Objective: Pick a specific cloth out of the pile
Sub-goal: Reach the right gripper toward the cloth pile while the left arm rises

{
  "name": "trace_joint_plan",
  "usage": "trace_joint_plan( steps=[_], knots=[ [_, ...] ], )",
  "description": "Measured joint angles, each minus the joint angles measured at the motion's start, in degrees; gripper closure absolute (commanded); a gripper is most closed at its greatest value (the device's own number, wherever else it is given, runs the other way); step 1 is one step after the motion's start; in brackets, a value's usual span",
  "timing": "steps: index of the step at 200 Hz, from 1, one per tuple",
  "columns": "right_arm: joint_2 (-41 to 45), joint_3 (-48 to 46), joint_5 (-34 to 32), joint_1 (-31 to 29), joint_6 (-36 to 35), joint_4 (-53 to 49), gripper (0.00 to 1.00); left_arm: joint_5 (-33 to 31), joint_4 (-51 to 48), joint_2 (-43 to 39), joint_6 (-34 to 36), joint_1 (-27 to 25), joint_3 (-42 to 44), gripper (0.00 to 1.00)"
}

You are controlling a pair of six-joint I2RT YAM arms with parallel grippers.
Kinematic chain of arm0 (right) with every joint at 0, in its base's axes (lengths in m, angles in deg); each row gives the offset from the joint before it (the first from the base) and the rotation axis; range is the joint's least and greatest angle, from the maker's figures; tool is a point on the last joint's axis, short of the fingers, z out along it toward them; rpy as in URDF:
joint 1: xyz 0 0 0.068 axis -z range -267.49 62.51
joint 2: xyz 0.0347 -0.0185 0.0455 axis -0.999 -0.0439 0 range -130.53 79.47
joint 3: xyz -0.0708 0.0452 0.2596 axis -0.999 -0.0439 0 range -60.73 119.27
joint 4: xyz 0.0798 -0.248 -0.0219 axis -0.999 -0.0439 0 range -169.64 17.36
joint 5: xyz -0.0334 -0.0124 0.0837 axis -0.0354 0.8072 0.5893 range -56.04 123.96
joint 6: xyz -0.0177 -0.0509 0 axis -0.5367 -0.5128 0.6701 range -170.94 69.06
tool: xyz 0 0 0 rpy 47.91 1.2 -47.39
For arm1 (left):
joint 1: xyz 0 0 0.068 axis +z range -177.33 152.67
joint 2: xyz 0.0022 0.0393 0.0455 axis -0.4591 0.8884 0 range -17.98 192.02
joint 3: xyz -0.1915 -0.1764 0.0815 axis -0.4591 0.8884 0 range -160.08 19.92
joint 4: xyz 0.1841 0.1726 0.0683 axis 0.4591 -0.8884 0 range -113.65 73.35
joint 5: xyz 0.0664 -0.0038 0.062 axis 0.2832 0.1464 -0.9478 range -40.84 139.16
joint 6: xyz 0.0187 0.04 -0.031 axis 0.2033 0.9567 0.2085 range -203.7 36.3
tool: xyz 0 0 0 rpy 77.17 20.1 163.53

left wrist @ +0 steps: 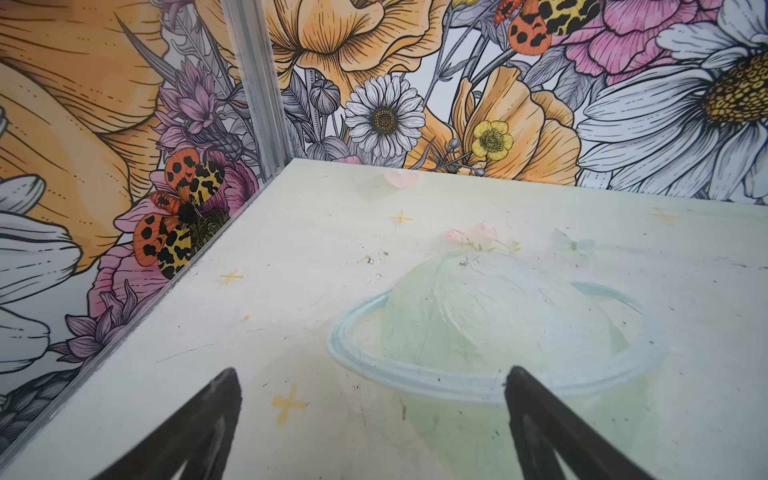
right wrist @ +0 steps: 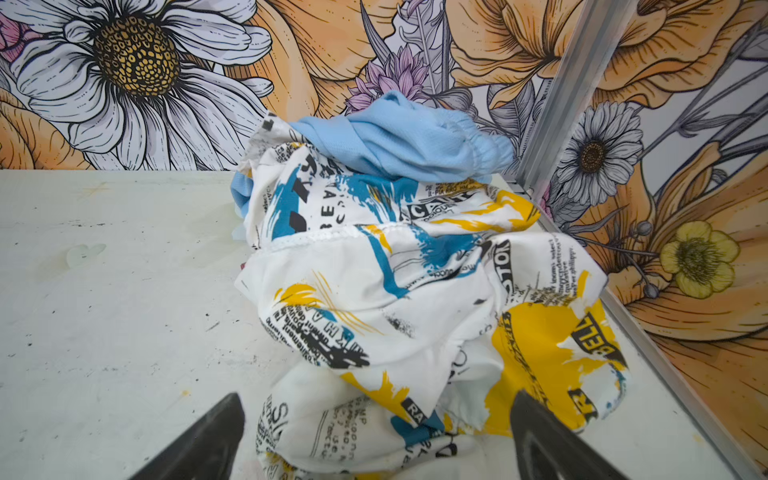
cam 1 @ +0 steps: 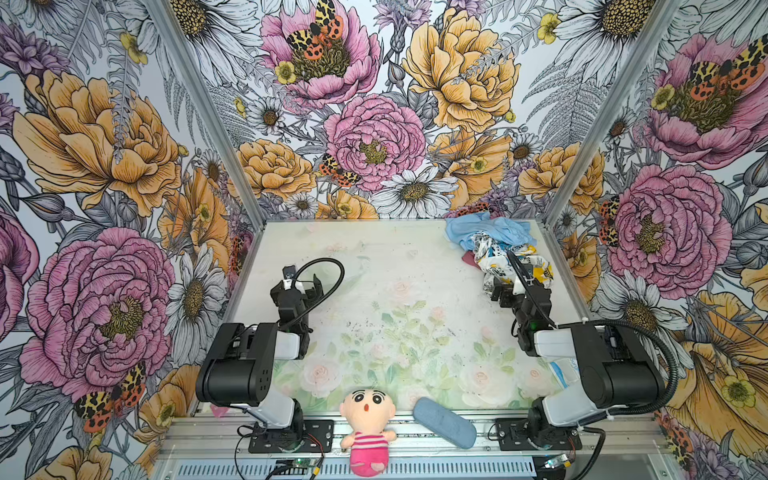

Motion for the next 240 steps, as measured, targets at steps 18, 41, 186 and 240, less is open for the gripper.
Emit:
trace_joint_plan(
  steps=[18,41,186,240],
  knots=[
    [0.0,0.0,0.0,0.0,0.0,0.0,0.01,0.0,0.0,0.0,0.0,0.0,0.0,0.01],
    [0.0,0.0,0.0,0.0,0.0,0.0,0.0,0.9,0.0,0.0,0.0,0.3,0.0,0.01],
    [0.9,-2.5,-1.6,-0.7,-0.3,3.2,0.02,10.6,-0.5,-1.6,-0.4,3.0,0.5,0.01],
    [16.0,3.4,-10.7,-11.0,-3.3,-16.2,0.08,1.1,-22.1,-17.6,1.4,-13.0,-11.2,0.01]
  ],
)
